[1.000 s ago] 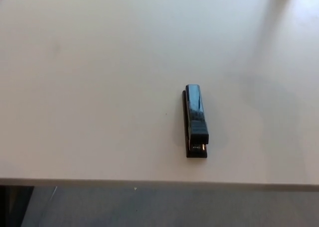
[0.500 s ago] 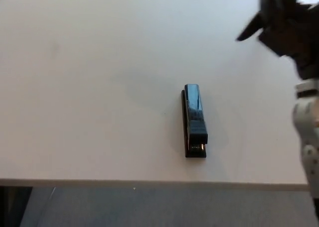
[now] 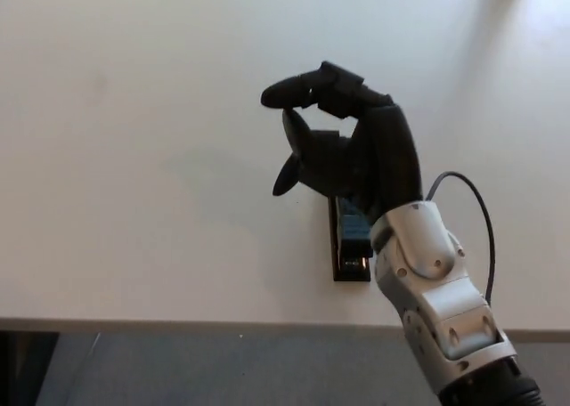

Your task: The robot uses its right hand to press on the stapler that is in the middle of the desk

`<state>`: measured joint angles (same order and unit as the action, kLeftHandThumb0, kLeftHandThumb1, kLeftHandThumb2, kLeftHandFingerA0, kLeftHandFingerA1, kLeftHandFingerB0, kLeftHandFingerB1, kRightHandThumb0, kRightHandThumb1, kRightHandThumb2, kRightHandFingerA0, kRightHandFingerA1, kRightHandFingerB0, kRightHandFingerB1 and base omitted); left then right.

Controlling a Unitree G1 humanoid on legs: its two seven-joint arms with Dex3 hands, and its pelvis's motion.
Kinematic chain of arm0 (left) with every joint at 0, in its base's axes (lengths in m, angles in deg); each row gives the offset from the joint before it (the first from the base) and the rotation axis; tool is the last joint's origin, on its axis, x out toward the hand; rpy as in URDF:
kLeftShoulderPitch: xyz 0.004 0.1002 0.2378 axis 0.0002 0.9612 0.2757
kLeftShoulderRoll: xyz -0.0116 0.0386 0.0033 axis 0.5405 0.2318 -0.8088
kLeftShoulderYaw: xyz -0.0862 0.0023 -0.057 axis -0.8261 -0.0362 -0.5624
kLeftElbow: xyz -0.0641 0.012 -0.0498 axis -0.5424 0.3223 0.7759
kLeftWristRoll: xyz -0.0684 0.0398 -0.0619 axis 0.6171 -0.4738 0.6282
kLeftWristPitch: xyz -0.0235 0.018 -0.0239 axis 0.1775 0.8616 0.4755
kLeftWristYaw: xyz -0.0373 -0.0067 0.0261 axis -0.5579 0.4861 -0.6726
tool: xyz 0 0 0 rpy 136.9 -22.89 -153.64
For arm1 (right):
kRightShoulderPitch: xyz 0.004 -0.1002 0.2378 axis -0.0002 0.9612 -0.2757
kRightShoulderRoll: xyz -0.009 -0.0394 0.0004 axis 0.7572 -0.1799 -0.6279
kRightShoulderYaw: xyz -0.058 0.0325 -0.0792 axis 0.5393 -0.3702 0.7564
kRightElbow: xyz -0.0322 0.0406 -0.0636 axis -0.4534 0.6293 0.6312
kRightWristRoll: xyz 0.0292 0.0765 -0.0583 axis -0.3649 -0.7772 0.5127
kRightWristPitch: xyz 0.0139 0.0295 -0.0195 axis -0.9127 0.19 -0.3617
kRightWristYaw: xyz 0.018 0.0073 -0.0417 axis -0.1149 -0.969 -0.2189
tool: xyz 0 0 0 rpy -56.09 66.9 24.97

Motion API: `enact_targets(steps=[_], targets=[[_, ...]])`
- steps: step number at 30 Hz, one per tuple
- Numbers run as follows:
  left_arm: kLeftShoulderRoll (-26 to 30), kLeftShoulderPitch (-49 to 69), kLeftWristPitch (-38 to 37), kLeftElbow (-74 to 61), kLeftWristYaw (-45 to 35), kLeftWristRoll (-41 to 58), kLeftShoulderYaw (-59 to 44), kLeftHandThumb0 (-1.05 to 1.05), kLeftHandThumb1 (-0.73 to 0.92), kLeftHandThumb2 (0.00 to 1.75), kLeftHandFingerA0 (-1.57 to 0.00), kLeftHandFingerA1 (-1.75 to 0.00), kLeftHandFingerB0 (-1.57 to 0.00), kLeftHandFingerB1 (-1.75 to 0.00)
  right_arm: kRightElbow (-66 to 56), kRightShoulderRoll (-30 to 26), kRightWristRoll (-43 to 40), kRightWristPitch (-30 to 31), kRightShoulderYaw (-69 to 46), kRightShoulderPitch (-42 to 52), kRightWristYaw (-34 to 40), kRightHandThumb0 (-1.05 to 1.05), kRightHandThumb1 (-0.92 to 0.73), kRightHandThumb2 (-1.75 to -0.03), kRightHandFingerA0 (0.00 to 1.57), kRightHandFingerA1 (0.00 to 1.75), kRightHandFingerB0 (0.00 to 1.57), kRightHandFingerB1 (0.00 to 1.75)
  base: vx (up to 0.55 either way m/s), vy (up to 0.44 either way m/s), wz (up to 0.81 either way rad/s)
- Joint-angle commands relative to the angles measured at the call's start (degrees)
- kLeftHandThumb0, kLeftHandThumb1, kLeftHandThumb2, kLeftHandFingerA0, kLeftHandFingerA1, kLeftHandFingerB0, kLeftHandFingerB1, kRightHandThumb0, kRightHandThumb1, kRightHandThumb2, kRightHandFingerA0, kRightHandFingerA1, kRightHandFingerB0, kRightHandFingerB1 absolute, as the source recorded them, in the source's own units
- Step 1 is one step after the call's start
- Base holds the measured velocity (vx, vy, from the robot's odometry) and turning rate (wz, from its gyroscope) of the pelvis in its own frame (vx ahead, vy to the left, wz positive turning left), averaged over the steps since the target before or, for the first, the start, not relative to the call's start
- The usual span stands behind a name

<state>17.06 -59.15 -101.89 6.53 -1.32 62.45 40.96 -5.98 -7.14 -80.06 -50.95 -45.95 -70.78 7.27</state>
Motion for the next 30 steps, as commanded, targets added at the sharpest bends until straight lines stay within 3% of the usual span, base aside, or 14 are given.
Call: enact_targets(steps=[1,2,8,9,13,25,30], targets=[[0.79,0.24,-1.45,0.07,-0.17,0.14,0.23,-0.54,0.87,1.03,0.0,-0.22,0.0,-0.21,10.85,2.01,1.96,-4.88,-3.01,-3.6,0.43,-0.12,-0.78,-0.78,1.28,1.1,0.77,1.21,0.0,0.0,0.0],[0.7,0.25,-1.54,-0.07,-0.17,0.2,0.24,-0.43,0.92,0.91,0.0,-0.17,0.0,-0.15,13.65,2.29,1.31,-5.18,-4.25,-4.66,0.38,-0.13,-0.76,-0.8,1.29,1.06,0.75,1.18,0.0,0.0,0.0],[1.02,-0.3,-1.39,0.03,-0.61,0.13,0.48,-0.5,0.92,0.98,0.0,-0.18,0.0,-0.17,23.81,1.83,1.97,-7.52,-8.29,-9.45,2.57,-0.13,-0.78,-0.8,1.23,1.21,0.77,1.18,0.0,0.0,0.0],[1.05,-0.42,-1.77,0.12,-0.65,0.07,0.53,-0.43,0.92,0.91,0.0,-0.17,0.0,-0.16,24.83,1.68,1.81,-8.12,-8.95,-9.95,2.12,-0.13,-0.77,-0.81,1.24,1.19,0.77,1.18,0.0,0.0,0.0],[0.95,-0.61,-1.79,0.18,-0.47,0.17,0.52,-0.45,0.92,0.9,0.0,-0.18,0.0,-0.17,28.29,1.59,1.83,-9.45,-10.9,-11.8,1.41,-0.15,-0.74,-0.84,1.23,1.22,0.78,1.15,0.0,0.0,0.0],[1.23,-1.2,-1.69,0.2,-0.33,-0.24,1.1,-0.43,0.92,0.91,0.0,-0.17,0.0,-0.17,30.57,2.75,1.68,-10.77,-14.5,-12.4,0.41,-0.15,-0.74,-0.76,1.25,1.18,0.8,1.11,0.0,0.0,0.0],[1.15,-1.01,-1.09,-0.55,-0.53,-0.02,1.16,-0.44,0.92,0.9,0.0,-0.15,0.0,-0.14,31.92,4.05,1.43,-10.72,-14.54,-10.76,-0.03,-0.09,-0.69,-0.85,1.28,1.15,0.85,1.12,0.0,0.0,0.0]])
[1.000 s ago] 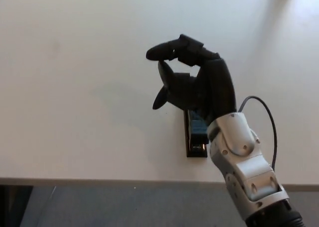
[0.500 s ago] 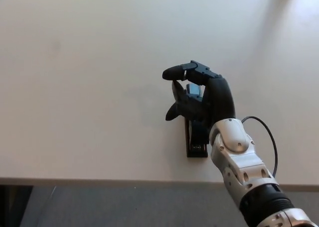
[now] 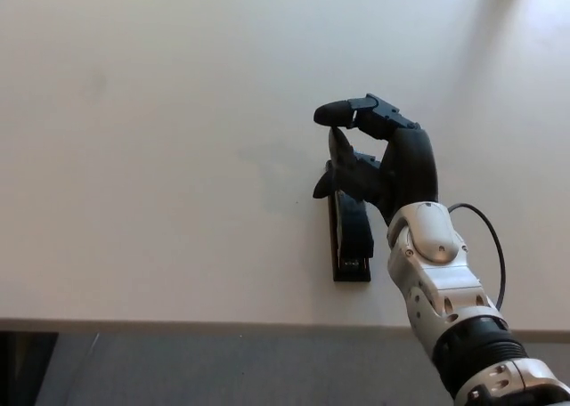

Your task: The robot uses its right hand to press on the stapler that is in the middle of the desk

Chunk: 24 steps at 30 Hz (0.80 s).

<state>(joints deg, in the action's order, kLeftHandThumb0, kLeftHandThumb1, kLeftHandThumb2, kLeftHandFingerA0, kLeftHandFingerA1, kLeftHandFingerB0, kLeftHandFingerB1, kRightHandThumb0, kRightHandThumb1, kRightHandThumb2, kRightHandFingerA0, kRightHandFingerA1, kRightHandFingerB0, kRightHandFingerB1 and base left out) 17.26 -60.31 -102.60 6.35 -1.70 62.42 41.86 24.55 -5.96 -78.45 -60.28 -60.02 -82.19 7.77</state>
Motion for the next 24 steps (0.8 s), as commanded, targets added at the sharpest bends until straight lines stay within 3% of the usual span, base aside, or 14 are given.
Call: enact_targets(steps=[1,6,14,21,24], targets=[[0.96,0.11,-0.88,-0.27,-0.27,-0.05,0.32,-0.44,0.92,0.91,0.0,-0.16,0.0,-0.15,2.01,3.43,-0.66,-0.61,-0.87,1.12,-0.26,-0.1,-0.71,-0.8,1.27,1.15,0.84,1.11,0.0,0.0,0.0],[1.01,0.1,-1.08,-0.28,-0.65,0.02,0.49,-0.53,0.92,0.96,0.0,-0.16,0.0,-0.15,6.19,3.99,0.27,-3.0,-0.27,3.78,-1.9,-0.08,-0.67,-0.85,1.26,1.18,0.82,1.15,0.0,0.0,0.0],[0.61,0.15,-1.19,0.66,-1.18,0.35,0.51,-0.54,0.92,0.96,0.0,-0.14,0.0,-0.14,14.81,4.81,2.21,-0.84,1.58,9.0,-2.38,-0.1,-0.73,-0.81,1.19,1.27,0.79,1.18,0.0,0.0,0.0],[-1.32,12.47,-4.64,0.7,-1.63,-0.47,1.41,-0.53,0.92,0.93,0.0,-0.16,0.0,-0.14,20.8,6.66,6.33,-3.46,5.89,28.2,-0.94,-0.14,-0.75,-0.75,1.19,1.18,0.79,1.18,0.0,0.0,0.0],[-1.49,16.38,-6.94,0.95,-2.61,-0.8,1.84,-0.5,0.92,0.97,0.0,-0.15,0.0,-0.15,22.35,6.36,6.43,-3.75,6.35,32.88,-1.41,-0.11,-0.74,-0.82,1.19,1.24,0.77,1.22,0.0,0.0,0.0]])
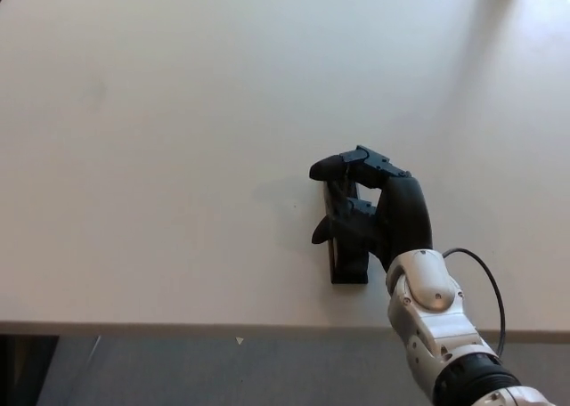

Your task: The robot uses its right hand to press on the stapler that is in the middle of the desk

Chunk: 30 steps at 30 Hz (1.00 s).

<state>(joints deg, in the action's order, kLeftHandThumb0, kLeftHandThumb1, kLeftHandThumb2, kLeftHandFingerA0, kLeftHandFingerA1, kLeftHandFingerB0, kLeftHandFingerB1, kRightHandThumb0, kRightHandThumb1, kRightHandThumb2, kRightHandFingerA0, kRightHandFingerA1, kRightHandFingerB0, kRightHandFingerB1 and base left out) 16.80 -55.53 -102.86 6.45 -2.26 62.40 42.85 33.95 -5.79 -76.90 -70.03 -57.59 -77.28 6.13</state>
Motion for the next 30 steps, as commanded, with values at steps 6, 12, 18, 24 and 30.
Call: enact_targets(steps=[6,12,18,24,30], targets=[[-0.45,13.98,-11.9,2.7,-1.87,-2.42,2.45,-0.57,0.85,1.08,0.0,-0.37,0.0,-0.32,14.63,4.96,4.7,7.4,3.87,31.17,1.29,-0.1,-0.77,-0.76,1.14,1.34,0.78,1.2,0.0,0.0,0.0],[-0.55,14.42,-12.49,3.01,-1.26,-2.36,2.75,-0.57,0.85,1.08,0.0,-0.38,0.0,-0.33,14.97,4.8,4.44,7.4,3.79,31.58,1.36,-0.13,-0.77,-0.74,1.15,1.31,0.78,1.18,0.0,0.0,0.0],[0.28,13.67,-10.21,2.04,-0.72,-3.56,4.38,-0.59,0.89,1.11,-0.02,-0.32,-0.01,-0.3,15.07,4.13,3.33,8.22,2.87,30.46,1.78,-0.15,-0.77,-0.73,1.15,1.35,0.78,1.18,0.0,0.0,0.0],[0.48,11.09,-9.47,1.47,0.16,-3.28,4.94,-0.59,0.89,1.11,-0.02,-0.32,-0.01,-0.3,14.83,3.99,2.68,8.68,2.17,27.28,1.72,-0.15,-0.77,-0.73,1.15,1.35,0.78,1.18,0.0,0.0,0.0],[-0.08,6.49,-8.09,1.27,-0.61,-0.9,3.42,-0.47,0.92,0.9,-0.02,-0.29,-0.01,-0.22,6.74,2.98,-0.94,4.36,-0.64,11.84,0.2,-0.12,-0.71,-0.78,1.24,1.24,0.81,1.14,0.0,0.0,0.0]])
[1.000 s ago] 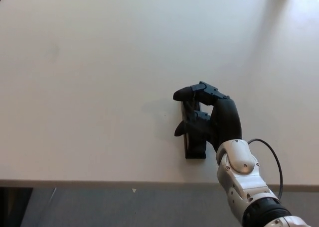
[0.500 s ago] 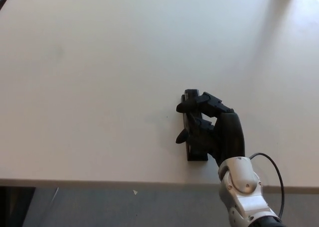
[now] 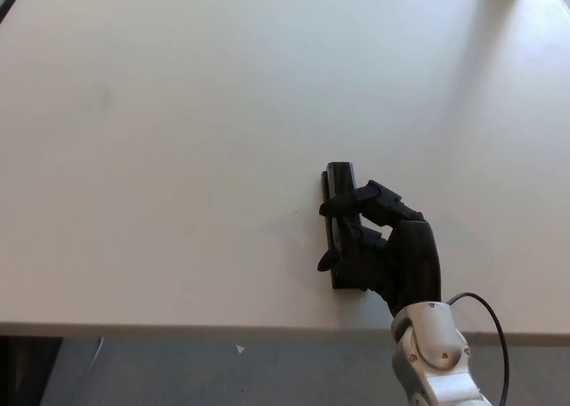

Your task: The robot uses its right hand to press on the stapler that is in the middle of the desk

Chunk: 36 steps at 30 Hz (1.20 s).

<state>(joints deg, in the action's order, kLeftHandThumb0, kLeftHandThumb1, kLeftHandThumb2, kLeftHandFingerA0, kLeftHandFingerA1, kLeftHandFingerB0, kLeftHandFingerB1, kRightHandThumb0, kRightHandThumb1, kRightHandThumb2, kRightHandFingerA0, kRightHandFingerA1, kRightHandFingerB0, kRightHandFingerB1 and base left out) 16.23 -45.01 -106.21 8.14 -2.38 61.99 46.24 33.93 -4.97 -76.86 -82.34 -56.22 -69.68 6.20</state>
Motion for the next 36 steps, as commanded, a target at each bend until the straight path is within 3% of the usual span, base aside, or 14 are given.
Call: enact_targets(steps=[1,5,6,7,10,11,12,13,16,22,28,30,32,36], targets=[[0.45,-4.75,-4.57,-0.48,-0.46,-0.48,0.03,-0.47,0.92,0.9,-0.02,-0.29,-0.01,-0.22,6.63,1.97,-1.08,16.87,-2.24,3.32,0.13,-0.12,-0.71,-0.78,1.24,1.24,0.81,1.14,0.0,0.0,0.0],[0.56,-7.52,-3.79,-0.63,-0.26,-0.34,-0.09,-0.47,0.92,0.9,-0.02,-0.29,-0.01,-0.22,6.69,1.44,-1.46,17.75,-3.08,0.09,0.1,-0.12,-0.71,-0.78,1.24,1.24,0.81,1.14,0.0,0.0,0.0],[0.99,-8.08,-3.91,-1.08,-0.21,-1.11,0.57,-0.45,0.92,0.93,-0.01,-0.3,0.0,-0.24,1.9,0.41,-2.17,17.55,-3.5,-4.1,0.02,-0.08,-0.66,-0.91,1.28,1.2,0.82,1.12,0.0,0.0,0.0],[1.66,-8.51,-4.16,-1.83,-0.14,-2.3,1.59,-0.45,0.92,0.93,-0.02,-0.3,0.0,-0.24,-6.09,-1.24,-3.26,17.1,-3.98,-10.23,-0.18,-0.1,-0.7,-0.86,1.27,1.2,0.82,1.12,0.0,0.0,0.0],[1.8,-9.96,-3.71,-1.94,0.0,-2.23,1.63,-0.45,0.92,0.93,-0.02,-0.3,0.0,-0.24,-7.6,-1.88,-3.46,18.07,-4.51,-12.15,-0.41,-0.1,-0.7,-0.86,1.27,1.2,0.82,1.12,0.02,0.001,0.03],[1.38,-10.85,-1.14,-1.77,-0.67,-0.19,0.15,-0.61,0.87,1.09,0.0,-0.29,0.0,-0.26,-14.88,-3.4,-2.96,17.46,-4.24,-13.38,-0.37,-0.18,-0.81,-0.69,1.25,1.22,0.82,1.03,0.0,0.0,0.0],[1.36,-11.07,-0.83,-1.73,-0.75,0.04,-0.02,-0.61,0.87,1.09,0.0,-0.29,0.0,-0.26,-15.82,-3.57,-2.88,17.6,-4.28,-13.59,-0.37,-0.18,-0.81,-0.69,1.25,1.22,0.82,1.03,0.0,0.0,0.0],[1.26,-11.42,-0.47,-2.18,-1.98,0.97,-0.56,-0.44,0.92,0.91,0.0,-0.16,0.0,-0.13,-17.67,-3.74,-3.51,18.88,-4.59,-13.83,-0.8,-0.16,-0.75,-0.74,1.23,1.23,0.8,1.09,0.0,0.0,0.0],[1.04,-12.7,0.49,-2.33,-2.79,1.95,-1.36,-0.46,0.92,0.95,0.0,-0.16,0.0,-0.16,-27.38,-5.9,-5.5,22.0,-5.1,-13.34,-3.56,-0.14,-0.75,-0.82,1.24,1.23,0.79,1.1,0.0,0.0,0.0],[0.95,-15.65,1.64,-1.02,-0.13,1.15,-1.51,-0.53,0.92,0.95,0.0,-0.15,0.0,-0.15,-36.23,-10.26,-8.36,27.06,-8.09,-14.5,-4.7,-0.13,-0.77,-0.73,1.23,1.22,0.78,1.14,0.0,0.0,0.0],[0.94,-17.8,2.19,-0.99,0.78,1.59,-2.31,-0.43,0.92,0.91,0.0,-0.18,0.0,-0.17,-41.23,-17.86,-8.79,30.69,-11.67,-15.22,-6.08,-0.05,-0.7,-0.92,1.24,1.19,0.8,1.05,0.0,0.0,0.0],[1.42,-18.59,2.16,-0.88,0.67,1.58,-2.51,-0.52,0.92,0.97,0.0,-0.17,0.0,-0.17,-48.63,-23.66,-8.14,34.43,-14.49,-12.71,-5.45,-0.03,-0.75,-0.9,1.17,1.36,0.75,1.19,0.0,0.0,0.0],[1.65,-19.02,2.18,-0.81,0.74,1.46,-2.53,-0.53,0.92,0.96,0.0,-0.17,0.0,-0.17,-49.66,-25.93,-10.55,35.87,-16.42,-12.07,-6.65,0.03,-0.77,-0.94,1.2,1.33,0.76,1.17,0.0,0.0,0.0],[2.33,-20.37,2.03,-0.49,0.36,1.04,-2.37,-0.51,0.92,0.99,0.0,-0.18,0.0,-0.18,-43.34,-35.25,-14.95,33.17,-24.22,-9.42,-12.37,0.09,-0.75,-0.96,1.19,1.34,0.75,1.17,0.0,0.0,0.0]])
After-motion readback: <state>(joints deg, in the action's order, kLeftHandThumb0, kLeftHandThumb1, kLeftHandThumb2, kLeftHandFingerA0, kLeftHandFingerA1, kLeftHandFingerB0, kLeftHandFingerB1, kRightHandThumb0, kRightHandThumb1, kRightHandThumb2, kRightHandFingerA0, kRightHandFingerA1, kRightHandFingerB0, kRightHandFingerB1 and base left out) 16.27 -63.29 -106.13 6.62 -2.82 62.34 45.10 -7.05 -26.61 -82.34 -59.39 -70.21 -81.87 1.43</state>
